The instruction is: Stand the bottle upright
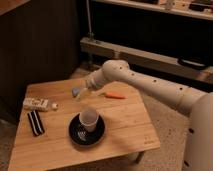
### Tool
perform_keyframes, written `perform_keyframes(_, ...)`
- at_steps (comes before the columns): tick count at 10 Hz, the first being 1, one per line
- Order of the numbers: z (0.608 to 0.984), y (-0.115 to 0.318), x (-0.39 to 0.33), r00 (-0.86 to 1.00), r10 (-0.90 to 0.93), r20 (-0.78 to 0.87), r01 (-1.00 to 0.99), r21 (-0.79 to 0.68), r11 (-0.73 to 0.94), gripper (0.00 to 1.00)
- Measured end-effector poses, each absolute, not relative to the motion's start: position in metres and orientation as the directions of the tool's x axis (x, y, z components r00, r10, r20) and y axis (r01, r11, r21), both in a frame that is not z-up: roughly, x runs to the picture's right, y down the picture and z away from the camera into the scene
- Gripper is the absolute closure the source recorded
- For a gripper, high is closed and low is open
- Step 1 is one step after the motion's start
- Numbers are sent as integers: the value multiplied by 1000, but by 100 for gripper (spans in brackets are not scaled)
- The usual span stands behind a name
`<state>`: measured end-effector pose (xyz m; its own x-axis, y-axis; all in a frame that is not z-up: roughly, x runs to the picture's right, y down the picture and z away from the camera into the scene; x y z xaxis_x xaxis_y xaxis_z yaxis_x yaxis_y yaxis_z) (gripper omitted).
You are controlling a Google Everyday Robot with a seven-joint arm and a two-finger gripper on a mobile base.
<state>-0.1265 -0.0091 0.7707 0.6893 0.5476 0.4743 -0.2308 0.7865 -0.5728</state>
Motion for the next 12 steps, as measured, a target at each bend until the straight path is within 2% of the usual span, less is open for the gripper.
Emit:
perform_keyframes(5, 741, -37, -139, 686, 433, 584, -195, -426, 883, 20)
perform_keyframes(12, 767, -71, -212, 707, 311, 635, -85, -360, 929, 20)
